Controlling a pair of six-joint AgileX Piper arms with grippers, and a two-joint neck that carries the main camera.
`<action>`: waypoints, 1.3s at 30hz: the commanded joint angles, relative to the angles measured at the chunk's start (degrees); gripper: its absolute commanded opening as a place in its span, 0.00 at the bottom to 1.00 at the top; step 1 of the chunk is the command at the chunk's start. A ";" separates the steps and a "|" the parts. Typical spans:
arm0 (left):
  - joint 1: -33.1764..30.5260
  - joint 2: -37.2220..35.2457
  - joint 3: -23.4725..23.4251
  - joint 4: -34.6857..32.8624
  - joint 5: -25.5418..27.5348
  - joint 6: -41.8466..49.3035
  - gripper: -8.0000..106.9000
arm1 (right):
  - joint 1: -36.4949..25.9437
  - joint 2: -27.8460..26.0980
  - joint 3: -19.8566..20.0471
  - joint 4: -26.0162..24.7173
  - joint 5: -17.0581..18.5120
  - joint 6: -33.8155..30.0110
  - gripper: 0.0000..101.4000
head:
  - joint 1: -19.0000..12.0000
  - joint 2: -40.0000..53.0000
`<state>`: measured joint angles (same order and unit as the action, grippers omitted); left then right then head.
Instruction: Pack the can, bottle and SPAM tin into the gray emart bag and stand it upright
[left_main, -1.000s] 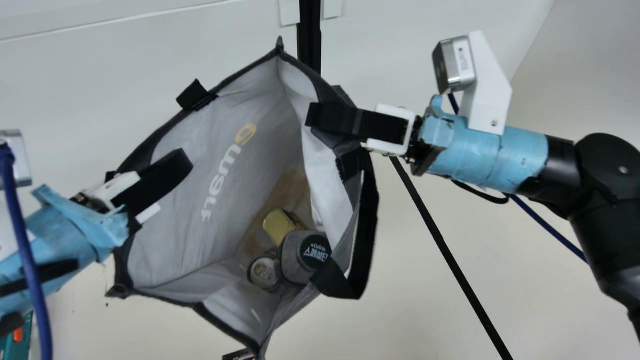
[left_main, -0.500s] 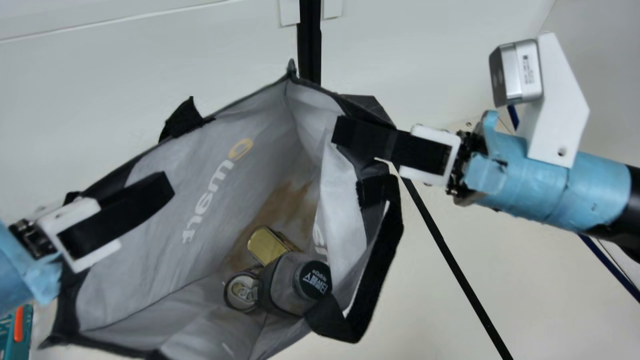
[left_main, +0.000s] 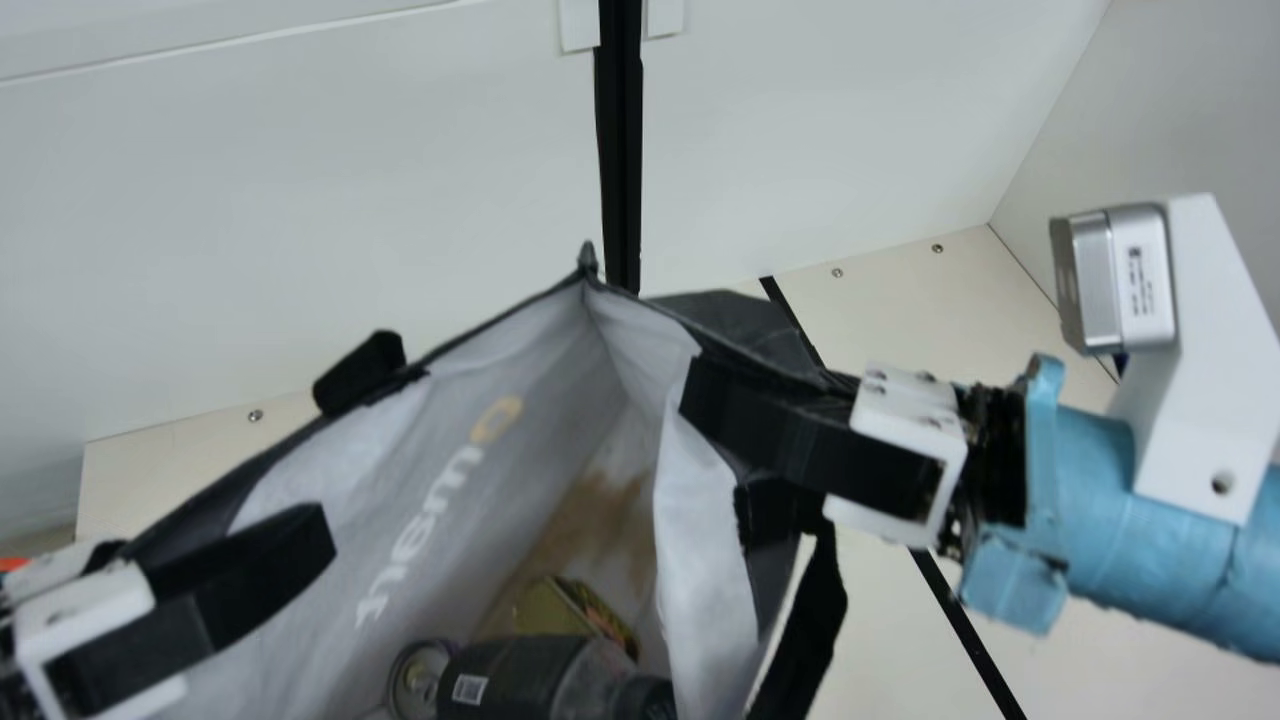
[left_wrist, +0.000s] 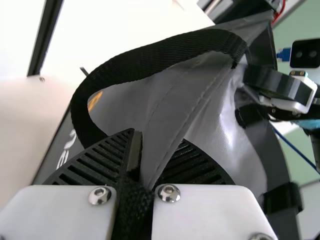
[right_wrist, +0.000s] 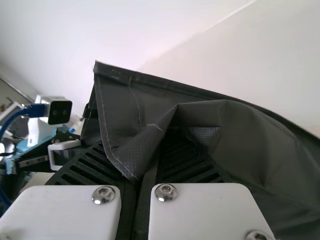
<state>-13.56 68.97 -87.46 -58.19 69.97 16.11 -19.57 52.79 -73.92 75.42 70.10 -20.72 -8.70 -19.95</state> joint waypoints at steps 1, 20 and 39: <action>-1.69 -0.46 0.81 0.93 -0.07 -0.49 0.00 | 0.40 -1.25 0.06 -2.78 -0.20 1.21 0.00 | -1.30 -0.05; -5.34 3.88 8.17 5.20 -0.07 7.16 0.00 | 2.89 -2.38 4.00 -22.70 -0.20 -0.68 0.00 | -1.30 -0.05; -4.16 16.27 -2.36 6.22 -0.07 16.30 0.00 | -0.63 5.99 4.33 -17.17 -0.20 -15.69 0.00 | -1.30 -0.05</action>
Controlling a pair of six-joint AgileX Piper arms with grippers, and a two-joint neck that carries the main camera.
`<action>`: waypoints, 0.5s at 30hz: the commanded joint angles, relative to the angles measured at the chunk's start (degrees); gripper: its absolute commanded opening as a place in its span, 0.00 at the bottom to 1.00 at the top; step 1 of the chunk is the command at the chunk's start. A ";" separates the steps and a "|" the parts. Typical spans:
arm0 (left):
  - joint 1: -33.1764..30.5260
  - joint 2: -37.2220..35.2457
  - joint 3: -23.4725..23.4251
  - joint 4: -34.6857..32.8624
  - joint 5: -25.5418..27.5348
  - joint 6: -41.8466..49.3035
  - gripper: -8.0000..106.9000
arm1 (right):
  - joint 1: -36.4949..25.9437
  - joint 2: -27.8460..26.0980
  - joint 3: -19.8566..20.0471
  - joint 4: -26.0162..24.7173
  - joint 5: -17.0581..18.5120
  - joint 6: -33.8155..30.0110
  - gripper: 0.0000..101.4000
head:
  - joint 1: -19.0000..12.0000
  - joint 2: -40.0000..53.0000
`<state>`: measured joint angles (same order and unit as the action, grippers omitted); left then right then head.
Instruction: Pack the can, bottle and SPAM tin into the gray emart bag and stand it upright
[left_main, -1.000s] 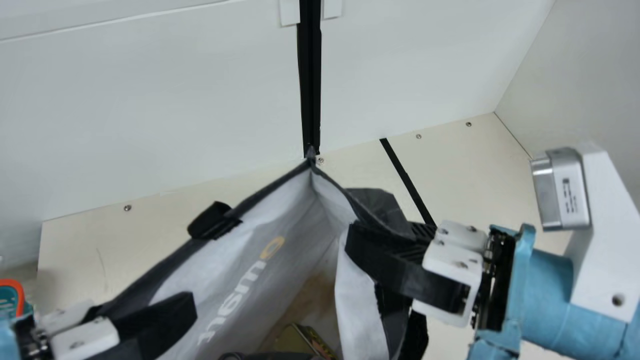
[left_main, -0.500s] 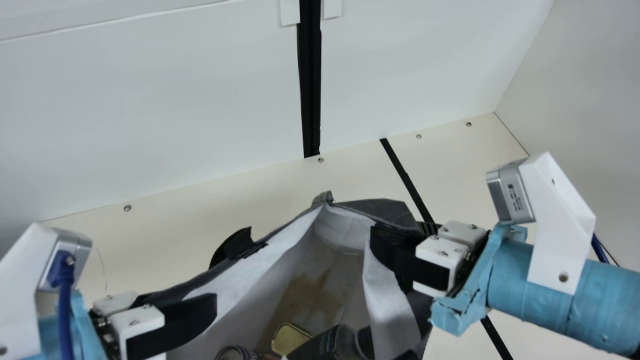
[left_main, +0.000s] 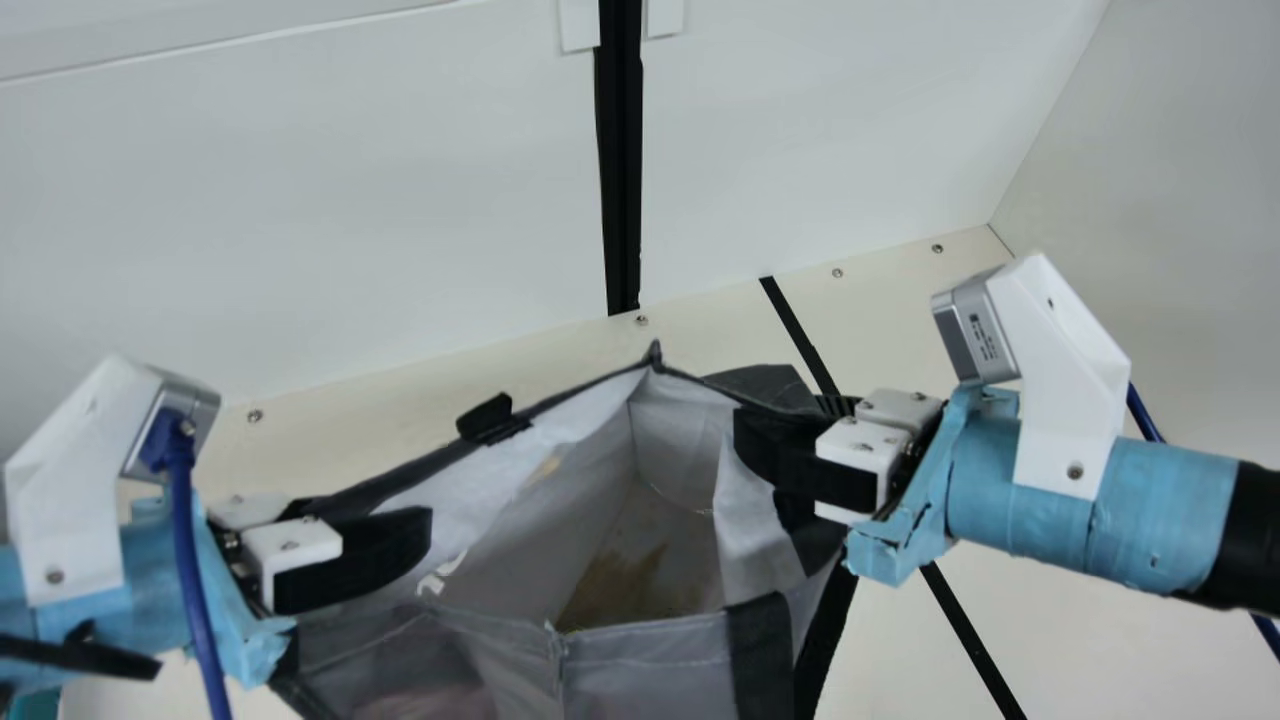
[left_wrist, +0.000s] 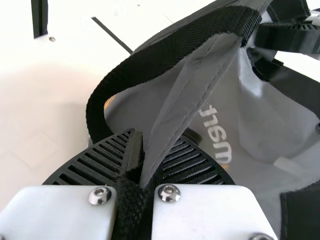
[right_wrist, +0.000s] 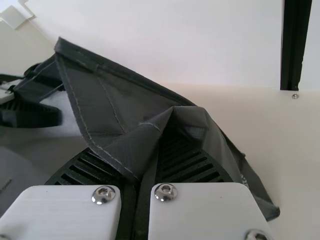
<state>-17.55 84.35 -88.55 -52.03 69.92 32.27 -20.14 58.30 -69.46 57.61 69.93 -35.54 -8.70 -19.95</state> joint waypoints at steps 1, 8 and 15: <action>-0.30 1.69 -2.15 0.10 -0.02 0.40 0.00 | -0.09 1.00 -0.30 0.87 -0.03 -1.40 0.00 | -1.30 -0.05; -1.13 7.27 -8.56 0.08 -0.02 1.79 0.00 | 0.78 4.56 -1.46 1.74 -1.11 -4.13 0.00 | -1.30 -0.05; -2.03 12.54 -14.50 0.03 -0.37 2.69 0.00 | 6.93 7.69 -1.97 -0.33 -6.58 -4.55 0.00 | -1.30 -0.05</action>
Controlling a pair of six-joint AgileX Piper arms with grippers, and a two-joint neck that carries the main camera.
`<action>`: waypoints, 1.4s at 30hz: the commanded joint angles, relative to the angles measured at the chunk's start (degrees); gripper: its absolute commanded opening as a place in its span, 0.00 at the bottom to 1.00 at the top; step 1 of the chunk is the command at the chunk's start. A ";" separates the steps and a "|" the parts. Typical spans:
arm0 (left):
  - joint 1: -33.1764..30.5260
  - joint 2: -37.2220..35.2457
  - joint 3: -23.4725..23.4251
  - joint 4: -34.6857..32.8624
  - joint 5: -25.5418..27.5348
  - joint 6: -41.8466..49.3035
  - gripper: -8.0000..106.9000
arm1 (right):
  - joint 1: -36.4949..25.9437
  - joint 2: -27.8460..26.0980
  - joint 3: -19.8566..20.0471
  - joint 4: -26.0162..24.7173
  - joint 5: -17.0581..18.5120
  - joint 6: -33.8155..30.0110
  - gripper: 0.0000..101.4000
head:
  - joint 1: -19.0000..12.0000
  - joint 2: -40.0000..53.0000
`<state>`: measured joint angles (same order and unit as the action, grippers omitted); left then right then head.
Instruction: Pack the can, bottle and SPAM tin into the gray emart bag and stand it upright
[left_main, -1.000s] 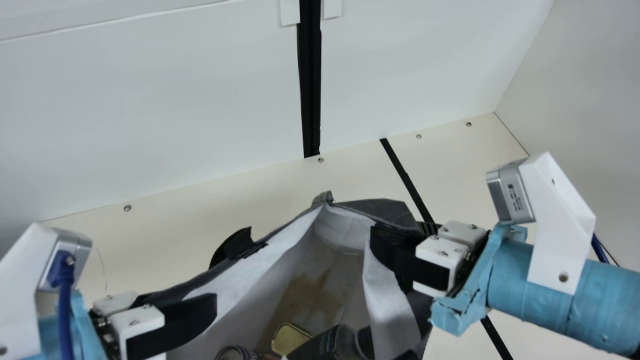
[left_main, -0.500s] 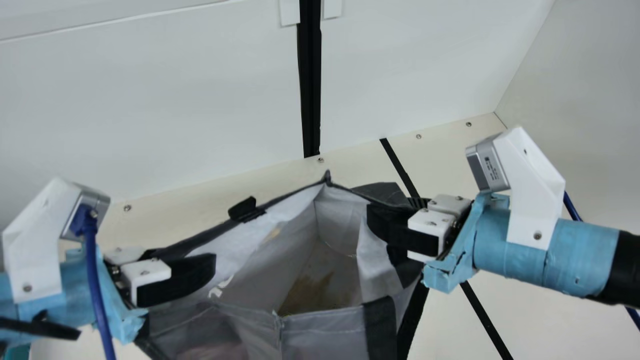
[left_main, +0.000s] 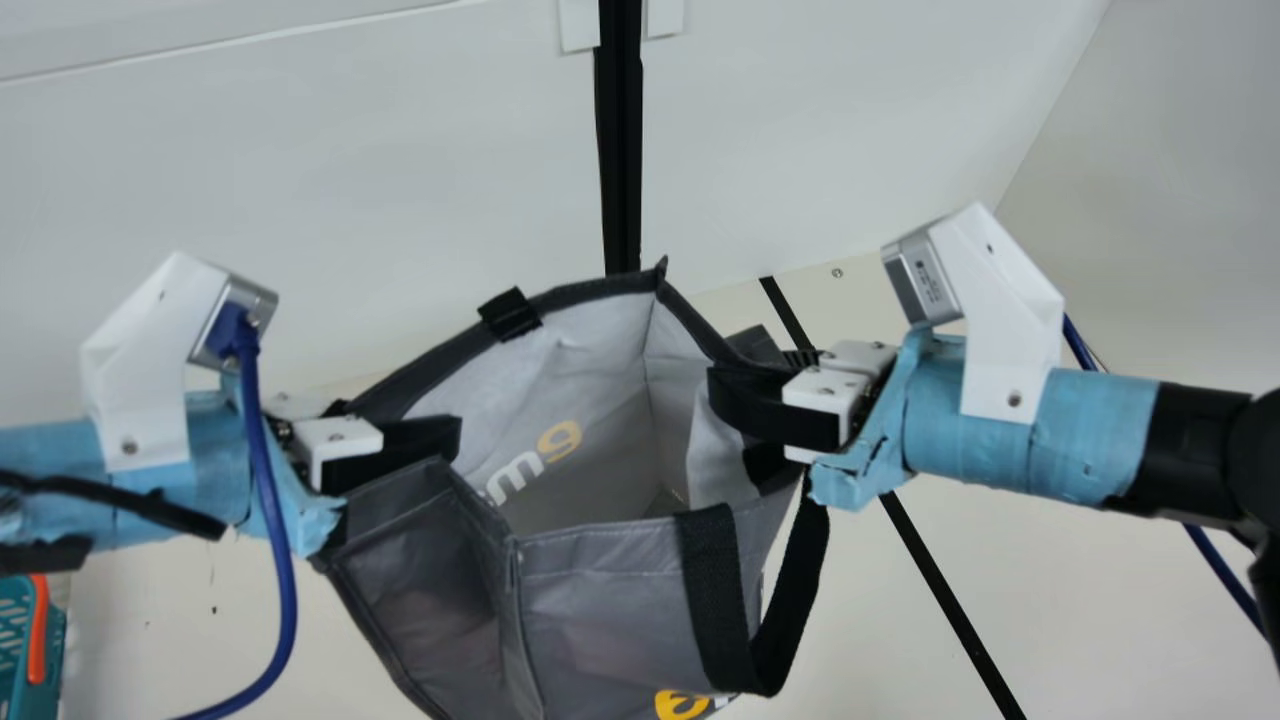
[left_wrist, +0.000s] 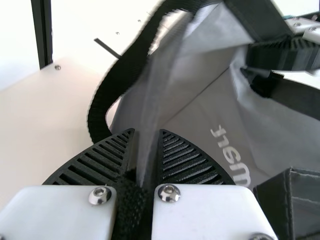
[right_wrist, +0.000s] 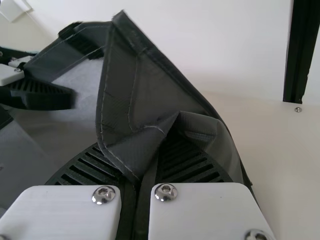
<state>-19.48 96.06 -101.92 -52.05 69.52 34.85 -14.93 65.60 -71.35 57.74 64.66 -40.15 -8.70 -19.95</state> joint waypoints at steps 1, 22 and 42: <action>-0.22 1.50 -1.83 0.07 -0.06 0.20 0.00 | 2.71 0.85 -0.19 -0.85 -2.15 0.07 0.00 | -1.30 -0.05; -1.03 10.03 -10.46 0.87 -2.96 0.29 0.00 | 18.83 9.50 -4.42 -9.05 -15.01 3.39 0.00 | -1.30 -0.05; -1.09 10.60 -10.84 1.10 -3.68 0.46 0.06 | 19.46 10.01 -4.54 -9.32 -15.93 3.85 0.00 | -1.30 -0.05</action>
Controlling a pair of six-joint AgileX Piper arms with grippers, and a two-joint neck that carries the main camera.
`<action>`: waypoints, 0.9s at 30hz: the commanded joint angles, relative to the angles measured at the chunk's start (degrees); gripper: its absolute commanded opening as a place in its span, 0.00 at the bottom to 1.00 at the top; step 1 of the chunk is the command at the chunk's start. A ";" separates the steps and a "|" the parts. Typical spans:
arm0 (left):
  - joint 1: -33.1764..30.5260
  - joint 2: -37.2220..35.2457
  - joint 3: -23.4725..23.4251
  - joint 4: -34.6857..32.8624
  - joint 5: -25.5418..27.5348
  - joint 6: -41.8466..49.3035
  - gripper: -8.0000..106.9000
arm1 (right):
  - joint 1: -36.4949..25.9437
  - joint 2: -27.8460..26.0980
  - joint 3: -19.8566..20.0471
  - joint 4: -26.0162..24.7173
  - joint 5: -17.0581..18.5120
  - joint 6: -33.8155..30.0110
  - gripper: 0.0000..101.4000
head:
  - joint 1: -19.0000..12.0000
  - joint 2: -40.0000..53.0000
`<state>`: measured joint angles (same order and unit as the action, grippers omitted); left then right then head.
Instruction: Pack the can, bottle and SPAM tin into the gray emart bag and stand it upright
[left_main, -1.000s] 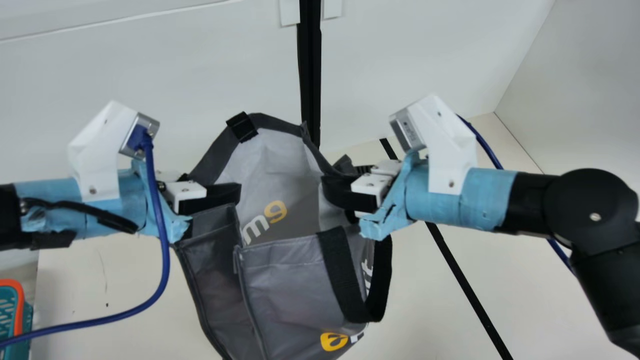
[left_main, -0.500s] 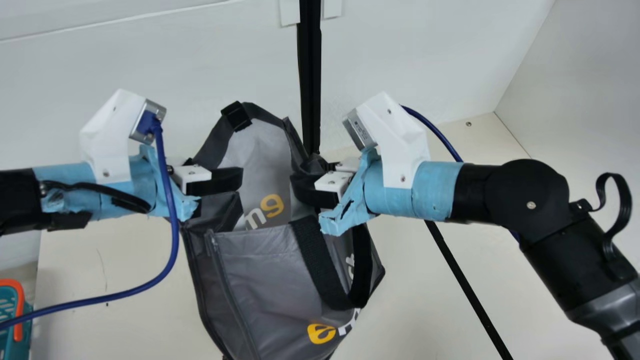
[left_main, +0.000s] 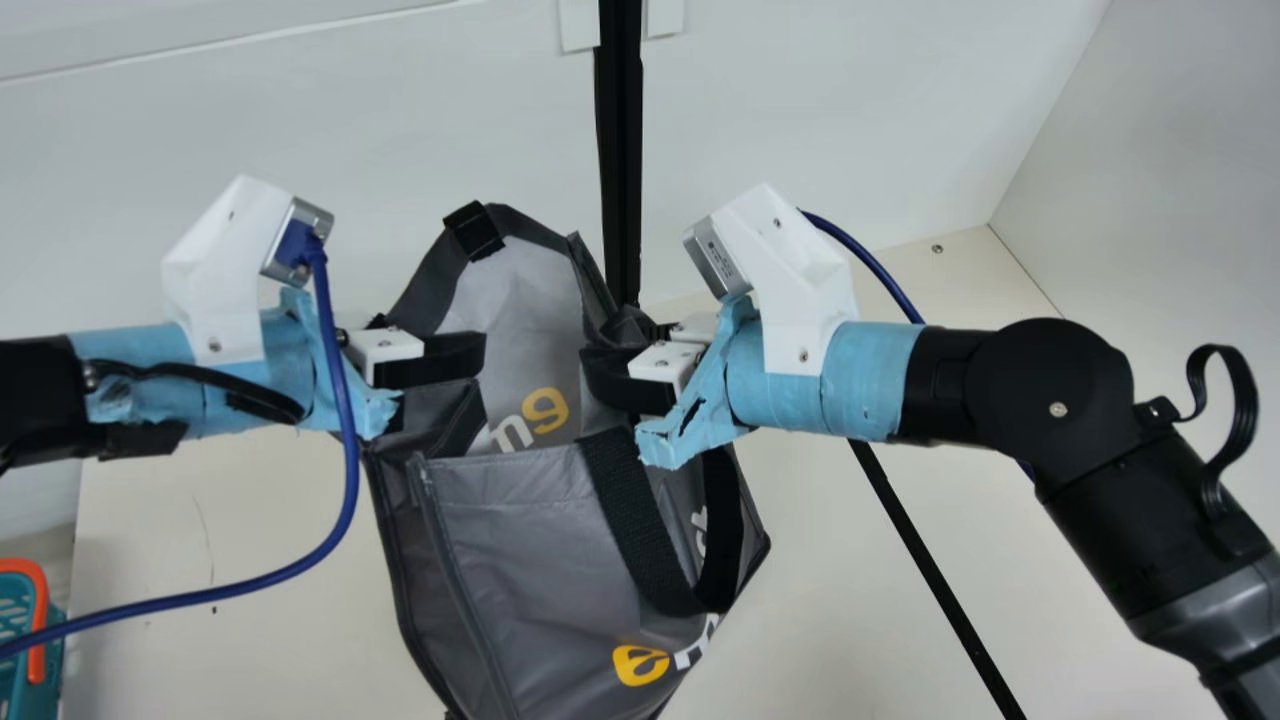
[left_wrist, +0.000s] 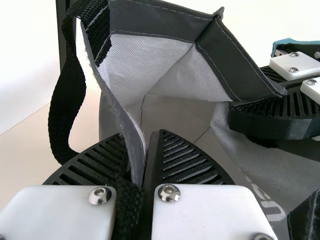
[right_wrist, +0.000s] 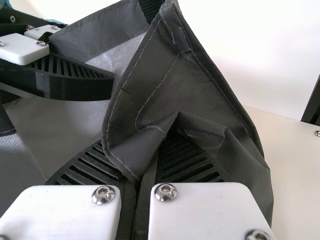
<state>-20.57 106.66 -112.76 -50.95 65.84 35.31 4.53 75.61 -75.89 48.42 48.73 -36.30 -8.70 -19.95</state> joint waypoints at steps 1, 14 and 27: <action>0.00 0.00 0.00 0.00 0.00 0.00 0.09 | 0.00 0.00 0.00 0.00 0.00 0.00 0.00 | -1.30 -0.05; 0.00 0.00 0.00 0.00 -0.21 0.00 0.47 | 0.00 0.00 0.00 0.00 0.00 0.00 0.00 | -1.30 -0.05; -0.31 -2.57 3.20 -0.55 -1.16 0.67 0.84 | 0.00 0.00 0.00 0.00 0.00 0.00 0.00 | -1.30 -0.05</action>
<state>-20.84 104.88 -110.64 -51.12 64.87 35.69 4.53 75.61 -75.89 48.42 48.73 -36.30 -8.70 -19.86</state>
